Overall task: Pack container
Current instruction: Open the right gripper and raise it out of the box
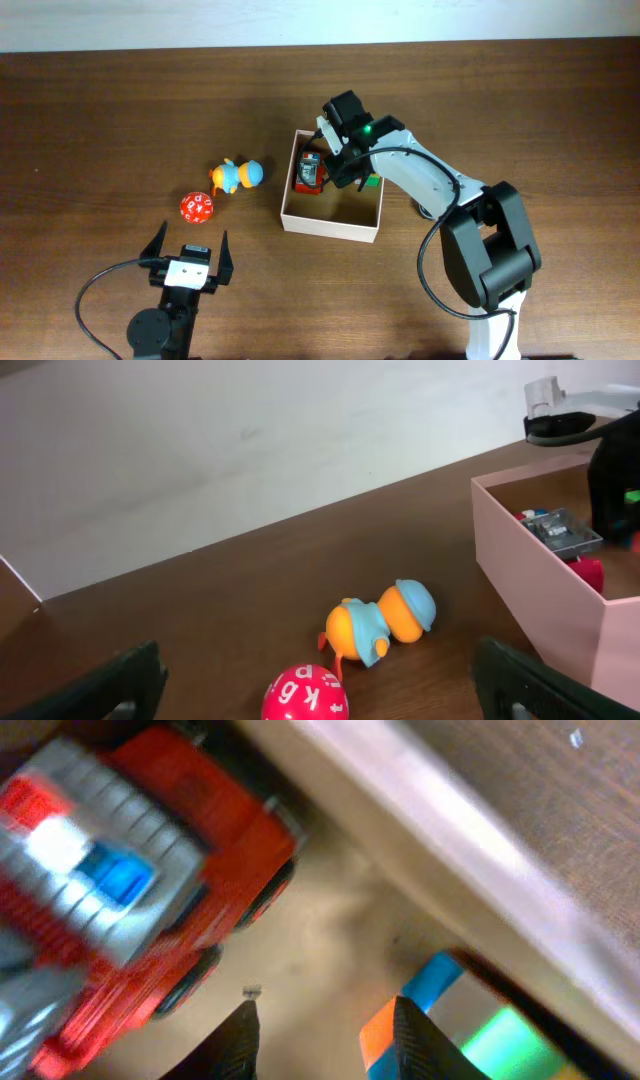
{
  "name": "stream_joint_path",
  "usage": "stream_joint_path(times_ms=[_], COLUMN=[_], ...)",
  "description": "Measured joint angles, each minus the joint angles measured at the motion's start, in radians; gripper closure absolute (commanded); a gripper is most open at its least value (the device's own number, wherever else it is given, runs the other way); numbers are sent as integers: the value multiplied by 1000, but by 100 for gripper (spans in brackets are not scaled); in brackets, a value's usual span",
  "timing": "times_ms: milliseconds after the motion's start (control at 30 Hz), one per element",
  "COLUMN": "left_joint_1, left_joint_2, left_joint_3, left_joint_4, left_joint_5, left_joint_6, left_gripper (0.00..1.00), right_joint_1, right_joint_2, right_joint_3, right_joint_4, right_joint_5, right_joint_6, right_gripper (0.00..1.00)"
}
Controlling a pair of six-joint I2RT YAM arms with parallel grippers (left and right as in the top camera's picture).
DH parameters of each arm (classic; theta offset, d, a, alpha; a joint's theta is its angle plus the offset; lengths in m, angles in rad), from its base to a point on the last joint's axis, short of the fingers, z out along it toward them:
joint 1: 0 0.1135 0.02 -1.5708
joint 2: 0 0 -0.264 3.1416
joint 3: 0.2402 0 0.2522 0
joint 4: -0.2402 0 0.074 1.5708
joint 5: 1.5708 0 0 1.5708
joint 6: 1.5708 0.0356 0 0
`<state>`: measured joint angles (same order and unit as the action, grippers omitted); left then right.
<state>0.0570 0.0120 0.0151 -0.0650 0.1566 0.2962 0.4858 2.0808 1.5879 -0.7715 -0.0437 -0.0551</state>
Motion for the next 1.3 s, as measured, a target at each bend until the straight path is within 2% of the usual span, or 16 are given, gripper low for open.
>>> stream_joint_path(times_ms=[400, 1000, 1300], left_joint_1=[0, 0, 0], left_joint_2=[0, 0, 0], left_joint_3=[0, 0, 0], left_joint_4=[0, 0, 0], left_joint_5=[0, 0, 0], left_joint_6=[0, 0, 0], left_gripper=[1, 1, 1], right_joint_1=[6, -71, -183], right_joint_2=[0, 0, 0], right_joint_3=[299, 370, 373], right_joint_4=[-306, -441, -506], right_joint_5=[-23, 126, 160], right_joint_6=[6, 257, 367], right_gripper=[62, 64, 65])
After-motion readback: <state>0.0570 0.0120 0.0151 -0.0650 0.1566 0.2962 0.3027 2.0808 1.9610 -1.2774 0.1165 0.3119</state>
